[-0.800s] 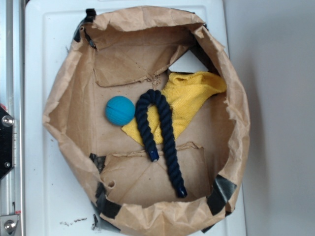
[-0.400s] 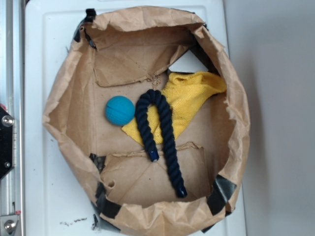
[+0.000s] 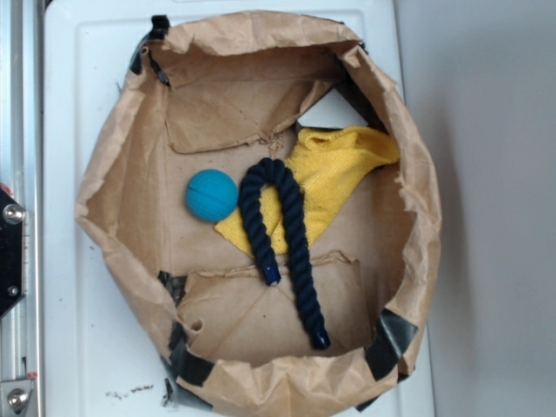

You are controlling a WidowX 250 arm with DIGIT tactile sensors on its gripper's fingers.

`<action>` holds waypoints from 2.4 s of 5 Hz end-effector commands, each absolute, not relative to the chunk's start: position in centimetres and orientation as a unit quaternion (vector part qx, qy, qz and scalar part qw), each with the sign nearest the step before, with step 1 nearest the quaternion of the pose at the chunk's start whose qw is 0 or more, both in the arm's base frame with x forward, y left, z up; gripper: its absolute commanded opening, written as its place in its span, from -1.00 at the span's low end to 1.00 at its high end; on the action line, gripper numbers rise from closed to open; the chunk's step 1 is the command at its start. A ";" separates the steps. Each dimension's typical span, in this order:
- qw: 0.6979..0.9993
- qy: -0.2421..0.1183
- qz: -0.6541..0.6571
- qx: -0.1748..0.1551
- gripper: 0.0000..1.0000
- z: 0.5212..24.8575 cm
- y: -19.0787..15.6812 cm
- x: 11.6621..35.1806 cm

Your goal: Grab the blue rope.

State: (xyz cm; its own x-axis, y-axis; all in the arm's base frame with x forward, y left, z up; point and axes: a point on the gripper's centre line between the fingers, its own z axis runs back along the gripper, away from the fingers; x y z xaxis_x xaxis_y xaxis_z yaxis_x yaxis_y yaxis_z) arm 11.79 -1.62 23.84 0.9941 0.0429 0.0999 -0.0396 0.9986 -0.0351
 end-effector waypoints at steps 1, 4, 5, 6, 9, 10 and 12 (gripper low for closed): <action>0.995 -0.085 -0.018 -0.057 1.00 24.5 -1.6 18.4; 0.954 -0.128 -0.270 -0.032 1.00 20.4 -0.1 28.0; 0.950 -0.120 -0.288 -0.013 1.00 17.7 0.1 30.2; 0.939 -0.116 -0.323 0.005 1.00 15.1 -1.5 28.2; 0.912 -0.111 -0.392 -0.042 1.00 11.8 -5.7 26.7; 0.920 -0.121 -0.370 -0.058 1.00 12.2 -5.9 26.6; 0.924 -0.119 -0.360 -0.048 1.00 11.9 -6.3 26.7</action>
